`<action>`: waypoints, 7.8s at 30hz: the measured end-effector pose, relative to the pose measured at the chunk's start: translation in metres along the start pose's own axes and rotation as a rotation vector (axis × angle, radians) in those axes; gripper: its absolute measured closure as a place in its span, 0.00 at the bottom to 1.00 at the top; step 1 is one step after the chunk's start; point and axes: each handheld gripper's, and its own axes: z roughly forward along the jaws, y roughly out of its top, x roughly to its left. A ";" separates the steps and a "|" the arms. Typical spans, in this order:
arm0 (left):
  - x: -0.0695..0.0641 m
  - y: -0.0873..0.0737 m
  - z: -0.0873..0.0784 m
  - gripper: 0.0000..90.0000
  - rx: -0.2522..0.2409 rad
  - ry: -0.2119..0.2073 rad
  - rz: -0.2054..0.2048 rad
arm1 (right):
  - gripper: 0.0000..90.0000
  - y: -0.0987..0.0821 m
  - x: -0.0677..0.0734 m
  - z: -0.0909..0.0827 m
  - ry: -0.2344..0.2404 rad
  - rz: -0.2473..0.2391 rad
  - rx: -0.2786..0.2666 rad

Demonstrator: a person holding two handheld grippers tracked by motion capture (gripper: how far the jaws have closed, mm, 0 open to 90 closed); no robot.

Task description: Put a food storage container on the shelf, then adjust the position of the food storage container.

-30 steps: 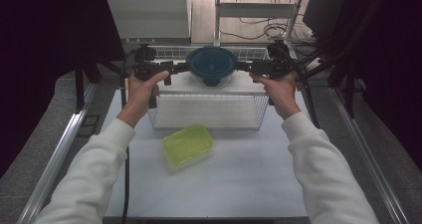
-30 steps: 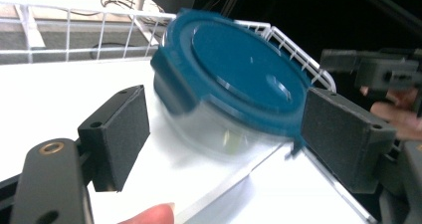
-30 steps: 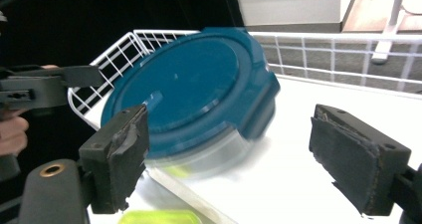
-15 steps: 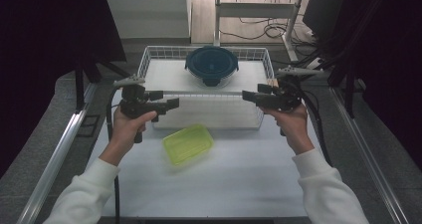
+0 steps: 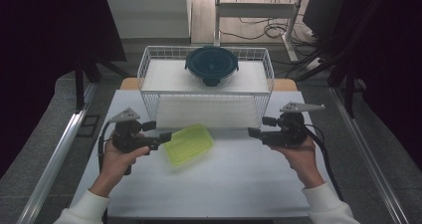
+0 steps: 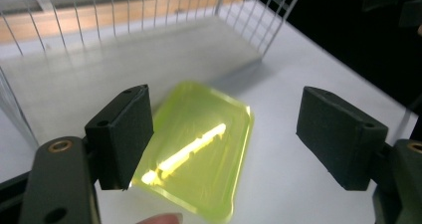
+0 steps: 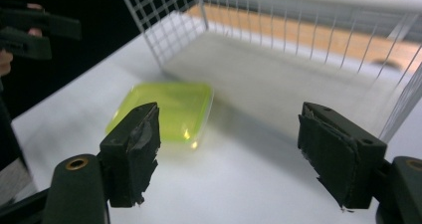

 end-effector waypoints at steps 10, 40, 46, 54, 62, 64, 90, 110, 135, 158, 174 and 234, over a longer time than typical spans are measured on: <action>-0.009 -0.048 0.011 0.24 0.112 0.023 -0.013 | 0.27 -0.052 -0.001 -0.002 0.013 0.021 0.082; -0.007 -0.063 0.016 0.24 0.151 0.100 0.022 | 0.21 -0.087 -0.001 0.018 -0.004 0.032 0.173; -0.008 -0.060 0.017 0.24 0.145 0.108 0.023 | 0.22 -0.088 0.000 0.020 -0.002 0.019 0.187; -0.003 -0.045 0.024 0.25 0.137 0.118 0.034 | 0.22 -0.088 0.000 0.020 -0.007 0.026 0.190; 0.003 -0.032 0.035 0.35 0.144 0.127 0.033 | 0.22 -0.089 -0.001 0.022 -0.020 0.030 0.201; 0.004 -0.030 0.038 0.38 0.149 0.134 0.041 | 0.22 -0.089 -0.001 0.022 -0.019 0.032 0.202; 0.046 0.024 0.126 0.96 0.281 0.223 0.190 | 0.22 -0.091 -0.002 0.027 -0.046 0.028 0.229; 0.054 0.021 0.157 1.00 0.354 0.201 0.240 | 0.22 -0.092 -0.005 0.029 -0.049 0.036 0.234; 0.005 0.017 0.173 1.00 0.431 0.014 0.438 | 0.22 -0.093 -0.006 0.029 -0.047 0.037 0.233; 0.000 0.021 0.152 1.00 0.396 0.016 0.415 | 0.22 -0.093 -0.007 0.029 -0.045 0.043 0.237; 0.030 -0.020 0.056 1.00 0.292 0.094 0.181 | 0.22 -0.095 -0.007 0.031 -0.049 0.052 0.240; -0.012 -0.064 0.085 1.00 0.432 0.000 0.104 | 0.22 -0.095 -0.008 0.031 -0.059 0.048 0.233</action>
